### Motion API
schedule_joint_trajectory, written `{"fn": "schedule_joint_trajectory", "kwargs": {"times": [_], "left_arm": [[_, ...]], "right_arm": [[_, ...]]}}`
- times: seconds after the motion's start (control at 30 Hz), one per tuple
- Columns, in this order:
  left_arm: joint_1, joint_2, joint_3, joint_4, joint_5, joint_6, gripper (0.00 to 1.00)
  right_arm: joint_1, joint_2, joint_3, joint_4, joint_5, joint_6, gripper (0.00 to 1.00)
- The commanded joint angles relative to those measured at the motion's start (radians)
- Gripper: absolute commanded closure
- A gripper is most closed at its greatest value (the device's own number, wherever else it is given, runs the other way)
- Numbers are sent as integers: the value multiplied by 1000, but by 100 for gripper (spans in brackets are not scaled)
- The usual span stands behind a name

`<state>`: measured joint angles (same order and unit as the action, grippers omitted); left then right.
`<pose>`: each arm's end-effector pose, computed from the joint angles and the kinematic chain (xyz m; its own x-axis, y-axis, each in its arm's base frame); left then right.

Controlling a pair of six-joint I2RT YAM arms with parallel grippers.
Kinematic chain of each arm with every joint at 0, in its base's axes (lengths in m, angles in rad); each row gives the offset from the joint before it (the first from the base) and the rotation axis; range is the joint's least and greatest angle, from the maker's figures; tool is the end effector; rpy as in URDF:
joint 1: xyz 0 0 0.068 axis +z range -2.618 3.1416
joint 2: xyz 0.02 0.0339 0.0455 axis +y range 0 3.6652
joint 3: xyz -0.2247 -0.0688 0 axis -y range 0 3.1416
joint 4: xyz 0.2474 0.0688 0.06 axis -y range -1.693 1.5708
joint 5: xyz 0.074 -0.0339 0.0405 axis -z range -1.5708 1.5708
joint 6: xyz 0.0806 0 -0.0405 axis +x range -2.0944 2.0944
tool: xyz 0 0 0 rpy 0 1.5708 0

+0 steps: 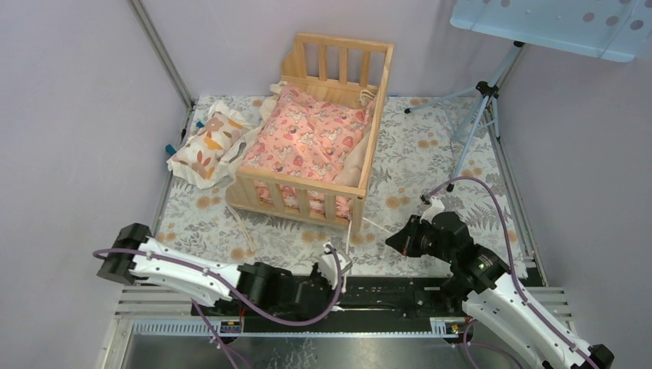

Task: Set up the pet bed
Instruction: Cross the ropes on the bed frame.

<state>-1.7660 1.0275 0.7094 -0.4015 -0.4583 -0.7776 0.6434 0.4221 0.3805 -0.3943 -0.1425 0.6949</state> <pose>-0.0169 -0.2694 0.1890 -0.5714 0.3538 -0.7405 0.7626 0.5623 -0.3198 0.1564 0.1316 0.1903 -0.7057 0.2631 -0.6579 -0.3190 0.7112 0.6265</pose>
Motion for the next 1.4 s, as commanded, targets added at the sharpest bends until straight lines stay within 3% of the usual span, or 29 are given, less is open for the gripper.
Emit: {"fn": "schedule_joint_trajectory", "kwargs": {"times": [0.0, 0.17, 0.33, 0.43, 0.53, 0.63, 0.83, 1.17, 1.27, 1.37], "left_arm": [[-3, 84, 26, 216, -108, -15, 100], [0, 156, 39, 249, -237, -100, 100], [22, 202, 13, 391, -303, -75, 100], [59, 246, 10, 477, -284, -56, 100], [99, 290, 9, 529, -253, -73, 100], [116, 334, 15, 570, -272, -80, 100], [130, 407, 74, 571, -320, -107, 100], [148, 566, 229, 530, -402, -213, 100], [185, 627, 250, 588, -361, -216, 99], [232, 683, 271, 589, -324, -247, 100]], "right_arm": [[2, 84, 55, -160, -123, 121, 100], [3, 170, -32, -75, -239, 183, 100], [4, 170, -94, -9, -189, 214, 100], [4, 218, -121, 38, -178, 232, 95], [2, 274, -117, 65, -165, 228, 81], [2, 273, -43, -16, -58, 185, 65], [2, 230, 112, -195, 149, 144, 52], [3, 137, 245, -307, 394, 115, 46], [2, 109, 277, -346, 460, 92, 44], [1, 106, 288, -321, 432, 65, 42]]}}
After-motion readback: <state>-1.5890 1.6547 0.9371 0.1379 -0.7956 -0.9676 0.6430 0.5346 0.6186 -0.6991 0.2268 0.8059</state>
